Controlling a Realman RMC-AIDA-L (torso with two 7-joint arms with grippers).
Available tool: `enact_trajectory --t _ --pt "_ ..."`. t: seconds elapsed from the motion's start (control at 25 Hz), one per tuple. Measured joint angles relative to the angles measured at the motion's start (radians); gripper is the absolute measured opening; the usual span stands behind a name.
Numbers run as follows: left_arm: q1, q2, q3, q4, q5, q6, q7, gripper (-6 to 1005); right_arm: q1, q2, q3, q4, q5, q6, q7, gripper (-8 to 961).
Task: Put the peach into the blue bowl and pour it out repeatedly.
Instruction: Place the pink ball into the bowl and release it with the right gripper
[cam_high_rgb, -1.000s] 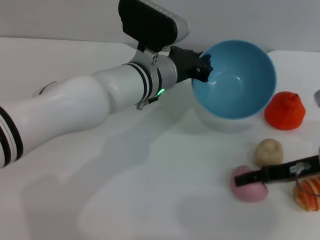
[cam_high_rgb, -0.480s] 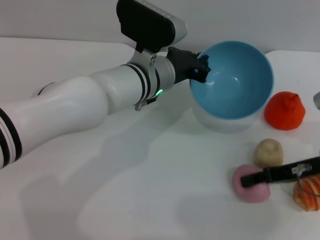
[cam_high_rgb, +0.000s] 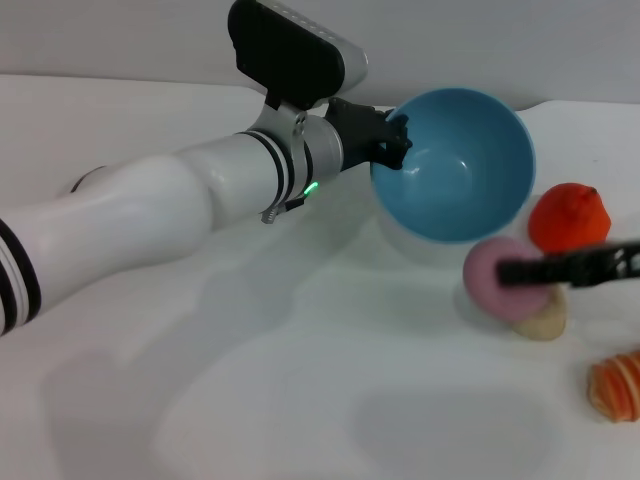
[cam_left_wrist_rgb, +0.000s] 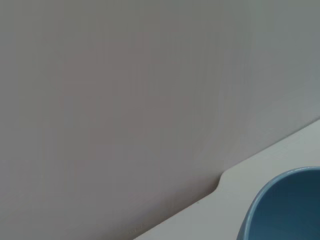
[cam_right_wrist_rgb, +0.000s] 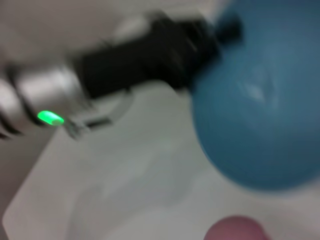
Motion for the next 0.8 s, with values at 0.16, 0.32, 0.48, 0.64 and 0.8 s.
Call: enact_trajectory --t 0.16,0.32,0.48,0.64,0.8 --pt "-0.009 -0.001 0.018 -0.012 0.002 0.001 0.002 -2 -0.006 0.001 0.084 -0.100 0.052 -0.079 -0.036 266" --pt "-0.009 -0.001 0.025 -0.013 0.000 0.007 0.002 -2 0.004 -0.004 0.142 -0.093 0.150 -0.037 -0.092 248" --pt "-0.011 -0.002 0.046 -0.012 -0.001 0.010 0.003 -2 0.045 -0.005 0.138 -0.032 0.146 0.048 -0.106 208" --pt "-0.012 -0.004 0.059 -0.012 -0.001 0.010 0.003 -2 0.071 -0.001 0.135 0.056 0.138 0.117 -0.165 186" --pt "-0.007 -0.003 0.064 -0.011 -0.001 0.011 0.001 -1 0.069 0.003 0.136 0.103 0.146 0.159 -0.213 251"
